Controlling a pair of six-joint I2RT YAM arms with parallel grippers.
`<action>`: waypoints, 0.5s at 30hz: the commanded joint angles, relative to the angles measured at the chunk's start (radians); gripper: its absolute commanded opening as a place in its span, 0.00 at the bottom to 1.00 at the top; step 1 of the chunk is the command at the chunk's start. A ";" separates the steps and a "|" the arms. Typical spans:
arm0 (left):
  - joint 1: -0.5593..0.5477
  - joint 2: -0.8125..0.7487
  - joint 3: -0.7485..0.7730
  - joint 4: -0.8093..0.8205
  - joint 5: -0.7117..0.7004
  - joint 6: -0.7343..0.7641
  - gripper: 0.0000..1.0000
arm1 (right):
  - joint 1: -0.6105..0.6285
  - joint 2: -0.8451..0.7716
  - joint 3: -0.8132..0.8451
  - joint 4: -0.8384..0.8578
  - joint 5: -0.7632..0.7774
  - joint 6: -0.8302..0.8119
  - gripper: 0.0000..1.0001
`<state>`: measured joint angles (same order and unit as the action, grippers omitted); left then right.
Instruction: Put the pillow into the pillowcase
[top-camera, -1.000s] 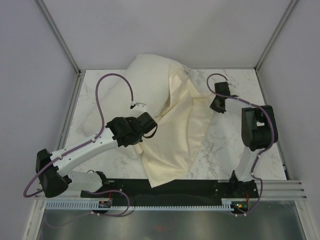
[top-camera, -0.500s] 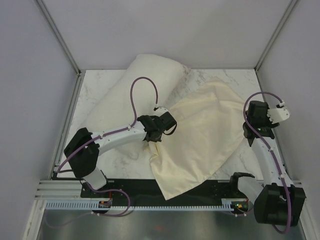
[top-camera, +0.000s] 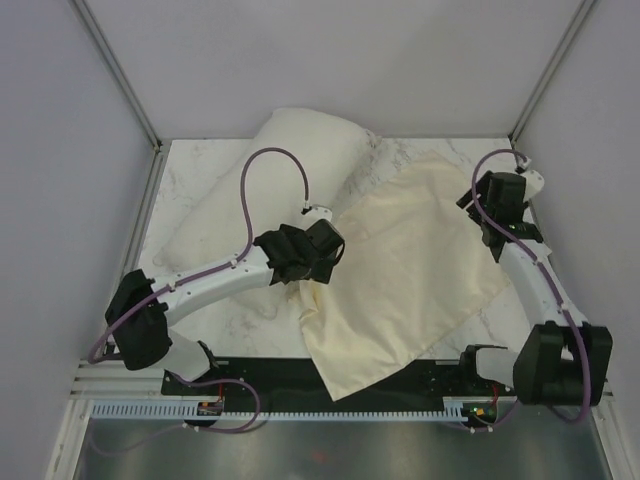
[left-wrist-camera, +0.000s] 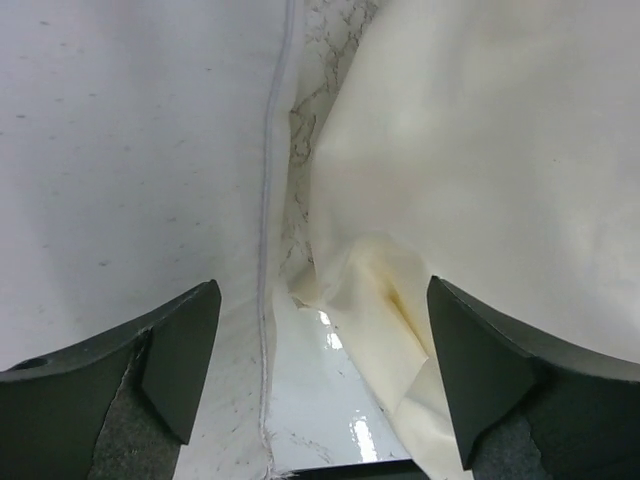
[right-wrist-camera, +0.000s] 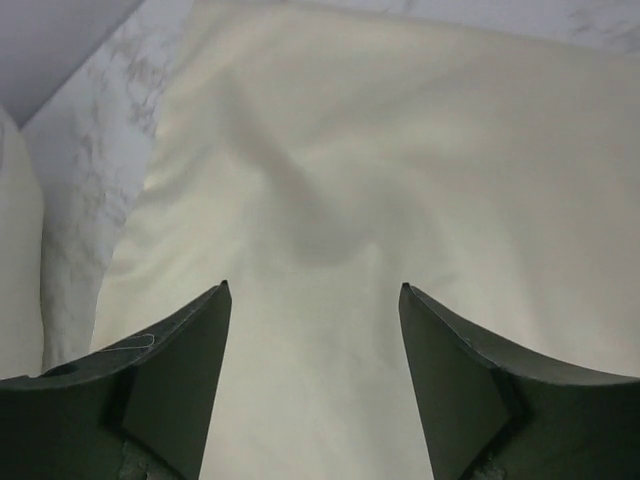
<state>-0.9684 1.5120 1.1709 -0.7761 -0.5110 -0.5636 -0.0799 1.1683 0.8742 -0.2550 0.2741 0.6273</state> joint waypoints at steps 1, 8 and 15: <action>0.051 -0.105 0.003 -0.006 -0.005 0.037 0.93 | 0.132 0.151 0.080 0.069 -0.253 -0.104 0.76; 0.180 -0.194 -0.072 -0.002 -0.018 0.028 0.99 | 0.382 0.471 0.200 0.069 -0.191 -0.104 0.79; 0.212 -0.185 -0.137 0.047 -0.046 -0.067 1.00 | 0.437 0.712 0.360 0.022 0.002 -0.044 0.90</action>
<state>-0.7708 1.3235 1.0607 -0.7525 -0.5133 -0.5766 0.3698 1.8133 1.1378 -0.2142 0.1535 0.5514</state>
